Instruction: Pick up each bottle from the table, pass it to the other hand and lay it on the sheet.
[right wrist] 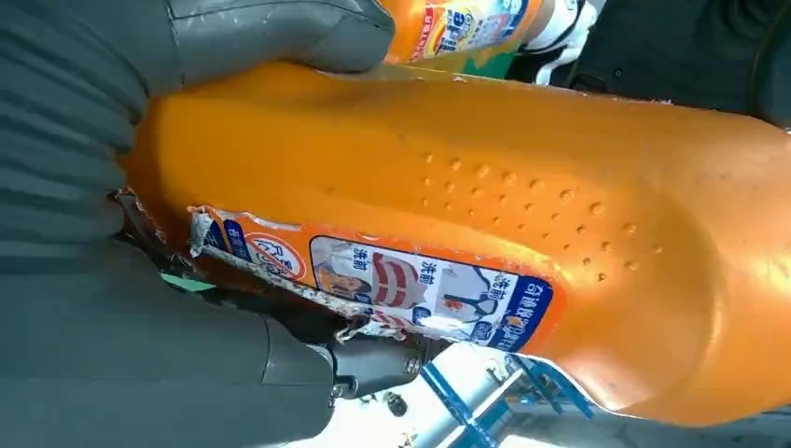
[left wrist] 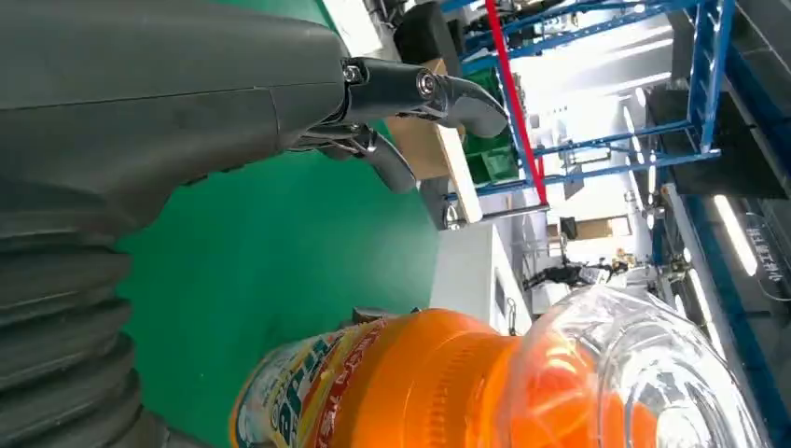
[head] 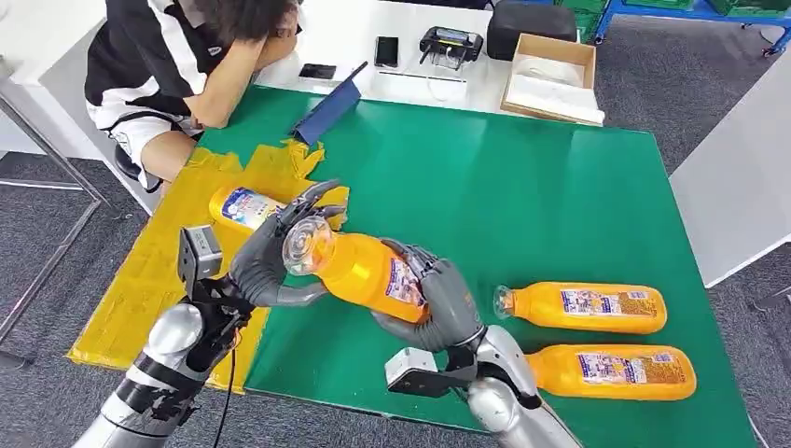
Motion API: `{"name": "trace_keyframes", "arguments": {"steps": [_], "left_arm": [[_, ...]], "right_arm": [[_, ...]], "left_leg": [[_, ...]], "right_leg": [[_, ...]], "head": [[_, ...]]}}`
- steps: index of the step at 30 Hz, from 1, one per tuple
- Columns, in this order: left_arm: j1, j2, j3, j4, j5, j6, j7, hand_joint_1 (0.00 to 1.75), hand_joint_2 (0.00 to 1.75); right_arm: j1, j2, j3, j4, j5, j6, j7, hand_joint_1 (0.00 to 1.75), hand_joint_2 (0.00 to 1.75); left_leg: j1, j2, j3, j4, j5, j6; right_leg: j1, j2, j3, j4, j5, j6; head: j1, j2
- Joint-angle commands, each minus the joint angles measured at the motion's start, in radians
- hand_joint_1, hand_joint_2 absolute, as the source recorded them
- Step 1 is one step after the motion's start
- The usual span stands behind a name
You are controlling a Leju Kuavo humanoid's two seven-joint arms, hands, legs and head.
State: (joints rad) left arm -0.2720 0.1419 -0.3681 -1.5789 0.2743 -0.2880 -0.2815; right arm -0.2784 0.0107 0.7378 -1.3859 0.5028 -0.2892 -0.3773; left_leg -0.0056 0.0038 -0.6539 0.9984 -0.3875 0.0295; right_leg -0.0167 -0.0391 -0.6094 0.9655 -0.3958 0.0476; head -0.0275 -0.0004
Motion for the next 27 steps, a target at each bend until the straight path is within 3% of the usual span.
{"name": "trace_keyframes", "arguments": {"steps": [1, 12, 27], "left_arm": [[-0.062, -0.001, -0.043, 0.097, 0.009, 0.016, 0.007, 0.00, 1.75], [-0.018, -0.002, -0.039, 0.017, 0.019, 0.076, -0.055, 0.00, 1.75], [-0.023, -0.003, -0.066, -0.018, -0.023, 0.098, -0.075, 0.00, 1.75]], "right_arm": [[-0.070, -0.020, 0.093, 0.056, -0.020, -0.009, 0.004, 1.75, 1.75], [-0.084, 0.002, 0.001, 0.027, -0.266, 0.051, -0.050, 1.75, 1.75], [-0.078, 0.004, -0.035, 0.076, -0.239, 0.015, -0.036, 1.75, 1.75]], "left_leg": [[0.001, 0.000, 0.007, 0.000, -0.003, -0.003], [0.001, 0.001, 0.007, 0.001, -0.004, -0.002], [0.001, -0.001, 0.004, 0.000, -0.002, -0.002]], "right_leg": [[0.000, 0.003, 0.008, 0.000, -0.003, -0.003], [0.000, 0.004, 0.007, 0.001, -0.004, -0.002], [0.000, 0.002, 0.005, 0.000, -0.002, -0.002]], "head": [[0.000, 0.000], [0.000, 0.000], [0.000, 0.000]]}}
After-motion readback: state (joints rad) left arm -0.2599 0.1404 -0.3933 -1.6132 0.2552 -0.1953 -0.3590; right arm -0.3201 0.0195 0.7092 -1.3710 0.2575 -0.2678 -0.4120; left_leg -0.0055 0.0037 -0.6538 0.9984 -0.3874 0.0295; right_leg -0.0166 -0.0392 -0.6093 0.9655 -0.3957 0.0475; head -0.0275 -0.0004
